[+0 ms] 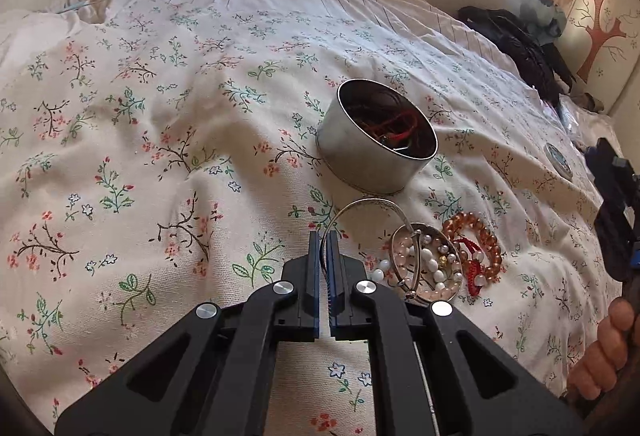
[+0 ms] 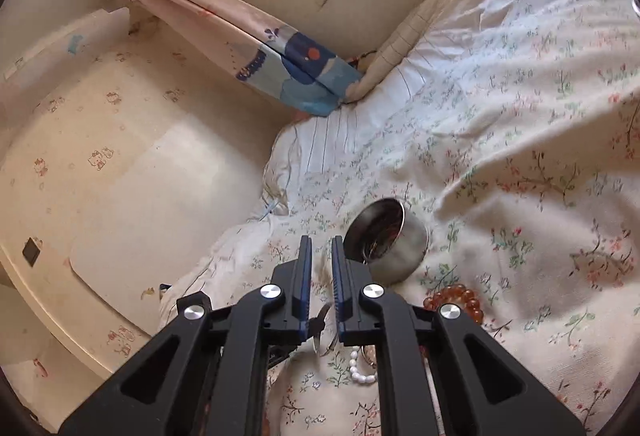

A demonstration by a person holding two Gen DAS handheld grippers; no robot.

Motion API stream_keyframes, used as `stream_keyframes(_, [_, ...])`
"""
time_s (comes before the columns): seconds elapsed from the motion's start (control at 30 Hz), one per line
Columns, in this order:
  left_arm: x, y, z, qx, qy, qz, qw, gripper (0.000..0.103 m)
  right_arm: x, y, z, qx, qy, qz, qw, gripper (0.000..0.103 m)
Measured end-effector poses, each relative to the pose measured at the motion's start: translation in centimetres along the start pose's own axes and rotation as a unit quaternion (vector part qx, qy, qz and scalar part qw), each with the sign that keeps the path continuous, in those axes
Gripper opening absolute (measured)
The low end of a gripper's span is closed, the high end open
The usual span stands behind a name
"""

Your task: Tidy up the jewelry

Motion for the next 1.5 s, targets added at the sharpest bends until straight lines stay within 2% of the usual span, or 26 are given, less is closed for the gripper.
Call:
stream_keyframes(0.03, [0.0, 0.0, 0.1, 0.000, 0.002, 0.000, 1.0000, 0.003, 0.1, 0.0, 0.2, 0.018, -0.003, -0.008, 1.000, 0.011])
stream_keyframes(0.1, [0.1, 0.3, 0.2, -0.004, 0.007, -0.003, 1.0000, 0.003, 0.8, 0.6, 1.2, 0.105, -0.020, -0.051, 0.993, 0.015])
stream_keyframes(0.13, [0.1, 0.4, 0.3, -0.007, 0.009, -0.004, 0.9999, 0.003, 1.2, 1.1, 1.8, 0.150, -0.029, -0.077, 0.985, 0.035])
stream_keyframes(0.2, [0.2, 0.5, 0.3, -0.010, 0.012, -0.005, 0.9999, 0.003, 2.1, 2.2, 2.6, 0.197, -0.043, -0.121, 0.972, 0.055])
stream_keyframes(0.3, [0.2, 0.7, 0.3, -0.016, 0.012, -0.005, 0.9998, 0.003, 3.6, 3.9, 3.2, 0.250, -0.085, -0.184, 0.947, 0.055])
stream_keyframes(0.4, [0.1, 0.9, 0.1, -0.028, 0.014, -0.004, 0.9995, 0.003, 5.1, 5.7, 3.6, 0.294, -0.141, -0.239, 0.915, 0.055])
stream_keyframes(0.47, [0.1, 1.2, 0.1, -0.038, 0.017, -0.005, 0.9991, 0.003, 7.2, 7.7, 4.4, 0.309, -0.168, -0.300, 0.887, 0.054])
stream_keyframes(0.5, [0.2, 1.5, 0.1, -0.043, 0.019, -0.010, 0.9988, 0.003, 7.7, 8.3, 4.4, 0.322, -0.193, -0.315, 0.872, 0.054])
stream_keyframes(0.53, [0.2, 1.9, 0.0, -0.052, 0.020, -0.013, 0.9984, 0.004, 7.8, 8.6, 4.1, 0.328, -0.213, -0.320, 0.863, 0.050])
stream_keyframes(0.57, [0.3, 2.4, -0.1, -0.061, 0.020, -0.021, 0.9977, 0.005, 8.0, 8.8, 3.9, 0.328, -0.221, -0.322, 0.860, 0.043])
stream_keyframes(0.6, [0.5, 3.0, -0.2, -0.064, 0.021, -0.034, 0.9972, 0.006, 8.0, 8.7, 3.8, 0.327, -0.224, -0.320, 0.860, 0.030])
stream_keyframes(0.63, [0.6, 3.4, -0.3, -0.069, 0.025, -0.039, 0.9966, 0.006, 7.8, 8.4, 3.8, 0.320, -0.217, -0.315, 0.867, 0.013])
stream_keyframes(0.67, [0.7, 3.4, -0.2, -0.069, 0.029, -0.039, 0.9964, 0.005, 7.6, 7.9, 4.1, 0.305, -0.192, -0.304, 0.882, 0.012])
stream_keyframes(0.77, [1.0, 3.1, 0.3, -0.062, 0.049, -0.036, 0.9962, 0.004, 6.1, 5.3, 5.0, 0.212, -0.075, -0.237, 0.945, 0.012])
stream_keyframes(0.83, [0.8, 2.2, 0.7, -0.053, 0.053, -0.020, 0.9970, 0.003, 5.1, 3.6, 4.2, 0.163, -0.046, -0.185, 0.968, 0.012])
stream_keyframes(0.9, [0.6, 1.2, 0.8, -0.051, 0.050, -0.001, 0.9974, 0.003, 4.1, 2.5, 2.8, 0.122, -0.043, -0.145, 0.981, 0.012])
stream_keyframes(1.03, [-0.2, -1.8, 0.6, -0.008, 0.023, 0.047, 0.9986, 0.003, 3.2, 1.1, -0.1, 0.040, -0.051, -0.092, 0.994, 0.012])
stream_keyframes(1.1, [-0.5, -3.0, 0.7, 0.005, 0.015, 0.068, 0.9976, 0.003, 2.7, 0.7, -1.3, -0.021, -0.040, -0.066, 0.997, 0.012])
stream_keyframes(1.13, [-0.6, -3.4, 0.7, 0.008, 0.013, 0.074, 0.9972, 0.003, 2.3, 0.9, -2.1, -0.053, -0.032, -0.056, 0.997, 0.012])
stream_keyframes(1.27, [-0.3, -4.2, 1.0, 0.013, 0.013, 0.083, 0.9963, 0.003, 1.9, 0.9, -3.2, -0.127, -0.002, -0.038, 0.991, 0.012])
stream_keyframes(1.37, [-0.3, -4.2, 1.2, 0.011, 0.019, 0.084, 0.9962, 0.003, 1.6, 0.7, -3.9, -0.141, -0.005, -0.032, 0.989, 0.012])
stream_keyframes(1.5, [-0.1, -4.8, 1.5, 0.015, 0.024, 0.097, 0.9949, 0.003, 1.9, 1.4, -3.4, -0.100, -0.017, -0.049, 0.994, 0.012])
Point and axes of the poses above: each gripper's, at about its wrist camera, not at the fingertips, and y roughly the way its jaws point, z to its right, x to its underside, the point moved 4 cm from there along y, roughly the way its jaws point, and after that the axes turned 15 degrees about -y, right-handed, at the moved point
